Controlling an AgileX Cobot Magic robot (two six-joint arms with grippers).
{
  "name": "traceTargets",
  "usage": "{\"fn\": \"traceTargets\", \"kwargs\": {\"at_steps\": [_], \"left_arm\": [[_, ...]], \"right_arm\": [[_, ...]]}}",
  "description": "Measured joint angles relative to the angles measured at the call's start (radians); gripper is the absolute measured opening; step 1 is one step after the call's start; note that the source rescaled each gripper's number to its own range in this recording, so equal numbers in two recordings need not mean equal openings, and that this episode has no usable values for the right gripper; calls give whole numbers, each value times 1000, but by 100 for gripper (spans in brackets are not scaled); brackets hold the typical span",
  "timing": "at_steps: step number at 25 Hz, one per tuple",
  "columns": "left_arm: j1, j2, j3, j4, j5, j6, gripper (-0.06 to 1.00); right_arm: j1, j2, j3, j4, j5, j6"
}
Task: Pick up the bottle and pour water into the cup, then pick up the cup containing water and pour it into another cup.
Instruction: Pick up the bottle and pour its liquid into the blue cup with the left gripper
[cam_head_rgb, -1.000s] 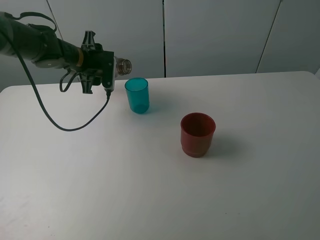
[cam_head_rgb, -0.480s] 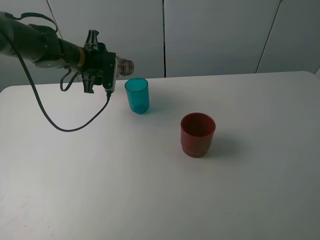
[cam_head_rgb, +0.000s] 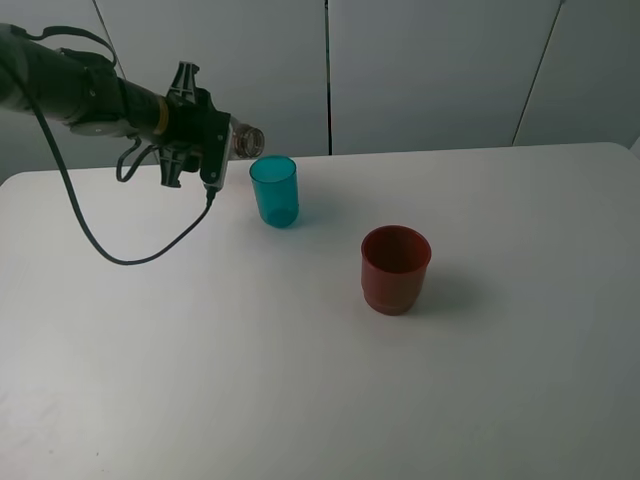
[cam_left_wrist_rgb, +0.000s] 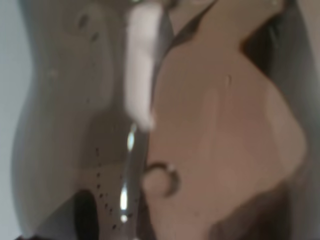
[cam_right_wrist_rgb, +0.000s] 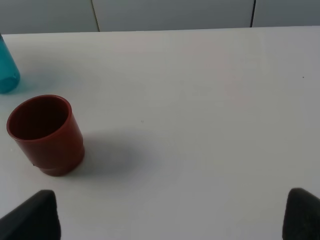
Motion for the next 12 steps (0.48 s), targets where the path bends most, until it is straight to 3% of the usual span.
{"fn": "traceTargets", "kwargs": {"at_steps": [12], "left_arm": [[0,0,-5,11,25,27,3]], "right_arm": [[0,0,0,0,0,0]]}}
